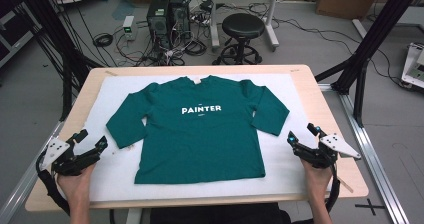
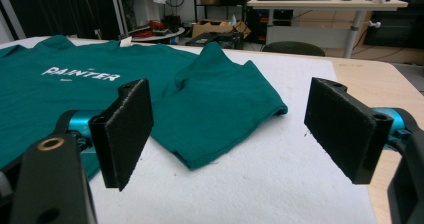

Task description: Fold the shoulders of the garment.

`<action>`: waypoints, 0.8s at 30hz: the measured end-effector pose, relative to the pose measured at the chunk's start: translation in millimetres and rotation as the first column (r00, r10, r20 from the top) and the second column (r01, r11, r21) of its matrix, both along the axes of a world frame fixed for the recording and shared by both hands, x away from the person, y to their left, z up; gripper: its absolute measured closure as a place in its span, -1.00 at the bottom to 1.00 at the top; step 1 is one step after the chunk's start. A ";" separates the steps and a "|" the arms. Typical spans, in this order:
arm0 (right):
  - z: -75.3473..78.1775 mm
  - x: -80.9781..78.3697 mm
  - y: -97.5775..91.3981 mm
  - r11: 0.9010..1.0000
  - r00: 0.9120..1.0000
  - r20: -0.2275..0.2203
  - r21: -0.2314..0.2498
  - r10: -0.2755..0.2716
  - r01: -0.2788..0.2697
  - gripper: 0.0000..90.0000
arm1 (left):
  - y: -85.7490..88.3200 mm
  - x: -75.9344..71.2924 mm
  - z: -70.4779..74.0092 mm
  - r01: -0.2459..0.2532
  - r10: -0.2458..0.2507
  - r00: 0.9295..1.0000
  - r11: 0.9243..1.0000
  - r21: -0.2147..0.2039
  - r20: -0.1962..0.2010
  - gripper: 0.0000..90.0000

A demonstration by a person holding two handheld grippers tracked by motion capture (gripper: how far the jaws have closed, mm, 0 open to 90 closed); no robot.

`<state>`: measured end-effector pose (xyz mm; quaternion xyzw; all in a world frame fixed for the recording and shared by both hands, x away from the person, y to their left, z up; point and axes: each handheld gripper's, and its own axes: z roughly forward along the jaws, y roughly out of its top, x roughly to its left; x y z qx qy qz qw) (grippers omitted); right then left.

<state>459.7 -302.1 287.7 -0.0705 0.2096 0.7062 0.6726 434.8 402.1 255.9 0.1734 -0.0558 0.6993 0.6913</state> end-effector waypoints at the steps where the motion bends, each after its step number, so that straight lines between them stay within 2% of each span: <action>1: 0.4 0.0 -0.4 1.000 1.000 -0.008 -0.001 0.008 -0.008 -0.55 | 0.0 0.0 0.1 -0.001 0.001 1.000 1.000 -0.001 -0.001 -0.49; 4: 0.2 -0.1 0.1 1.000 1.000 -0.008 0.002 -0.001 0.001 -0.55 | -1.2 -0.2 0.7 -0.012 0.012 1.000 1.000 -0.005 -0.007 -0.49; 8: 0.8 -1.0 0.5 1.000 0.999 -0.036 -0.008 -0.012 0.012 -0.55 | -3.4 -0.5 1.8 -0.033 0.032 0.999 0.999 -0.011 -0.018 -0.49; 11: 1.5 -1.0 -0.5 1.000 0.999 -0.039 -0.010 -0.009 0.008 -0.55 | -4.7 -0.8 2.8 -0.047 0.046 0.998 0.999 -0.012 -0.030 -0.49; 19: 0.2 -0.7 -0.8 1.000 0.999 -0.034 -0.002 0.006 -0.006 -0.55 | -5.7 -1.2 5.2 -0.054 0.053 0.997 0.998 -0.023 -0.054 -0.49; 21: 0.6 -0.7 -0.6 1.000 0.999 -0.034 -0.005 -0.001 0.001 -0.55 | -3.8 -1.3 5.9 -0.038 0.038 0.997 0.999 -0.004 -0.061 -0.47; 24: 0.8 -0.8 -0.1 1.000 0.999 -0.041 -0.003 0.001 -0.001 -0.55 | -4.1 -1.3 5.7 -0.040 0.040 0.997 0.999 0.000 -0.060 -0.45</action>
